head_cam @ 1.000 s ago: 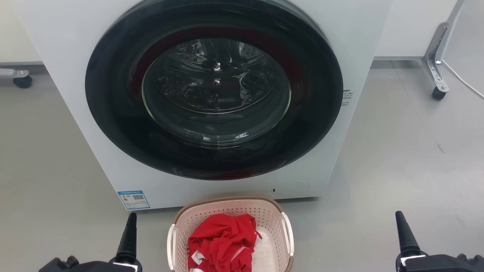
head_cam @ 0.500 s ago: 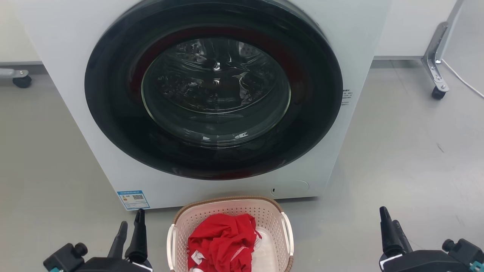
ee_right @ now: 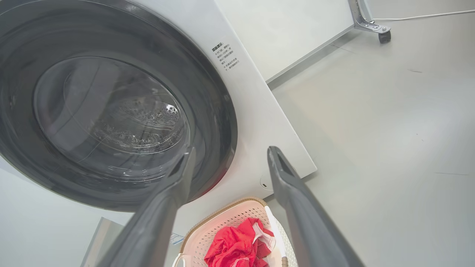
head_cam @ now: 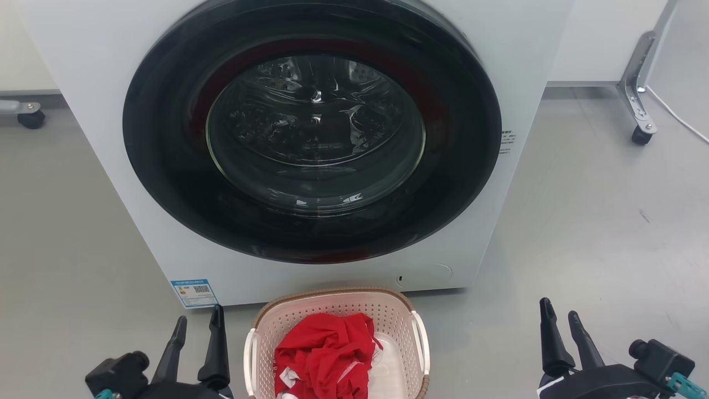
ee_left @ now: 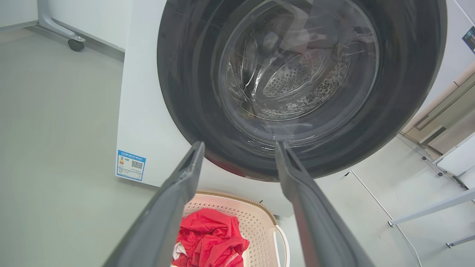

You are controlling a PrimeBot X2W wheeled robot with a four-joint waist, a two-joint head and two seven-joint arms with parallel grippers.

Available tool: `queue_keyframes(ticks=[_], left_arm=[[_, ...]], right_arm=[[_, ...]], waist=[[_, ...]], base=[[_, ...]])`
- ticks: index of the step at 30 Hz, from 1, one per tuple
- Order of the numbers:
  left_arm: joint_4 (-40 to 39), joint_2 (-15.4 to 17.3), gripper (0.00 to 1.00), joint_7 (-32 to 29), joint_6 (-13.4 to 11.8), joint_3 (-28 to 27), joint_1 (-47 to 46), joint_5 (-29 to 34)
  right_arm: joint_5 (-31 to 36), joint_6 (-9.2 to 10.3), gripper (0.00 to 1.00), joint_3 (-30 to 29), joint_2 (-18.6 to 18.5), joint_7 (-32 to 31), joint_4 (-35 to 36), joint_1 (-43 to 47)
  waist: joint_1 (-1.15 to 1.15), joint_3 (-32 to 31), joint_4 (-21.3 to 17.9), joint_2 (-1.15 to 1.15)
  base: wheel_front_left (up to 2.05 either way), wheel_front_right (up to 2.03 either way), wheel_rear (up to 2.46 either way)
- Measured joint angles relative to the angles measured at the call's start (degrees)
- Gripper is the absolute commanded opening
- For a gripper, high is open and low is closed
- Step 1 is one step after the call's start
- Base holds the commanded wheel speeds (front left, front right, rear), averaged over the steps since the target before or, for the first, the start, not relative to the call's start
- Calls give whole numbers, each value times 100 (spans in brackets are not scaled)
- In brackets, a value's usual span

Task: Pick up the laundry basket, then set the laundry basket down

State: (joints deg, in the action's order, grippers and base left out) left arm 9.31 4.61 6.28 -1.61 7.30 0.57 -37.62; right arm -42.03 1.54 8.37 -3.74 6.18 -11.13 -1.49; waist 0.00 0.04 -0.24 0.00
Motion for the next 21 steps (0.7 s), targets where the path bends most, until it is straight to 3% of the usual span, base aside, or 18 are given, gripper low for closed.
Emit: queue_keyframes(ticks=[21], left_arm=[[-342,-31,100,448,-298,162,143,2092]], right_arm=[[1820,256,100,458,-54,452,348,107]], waist=[[0,9,-7,0]], base=[[0,0,0]])
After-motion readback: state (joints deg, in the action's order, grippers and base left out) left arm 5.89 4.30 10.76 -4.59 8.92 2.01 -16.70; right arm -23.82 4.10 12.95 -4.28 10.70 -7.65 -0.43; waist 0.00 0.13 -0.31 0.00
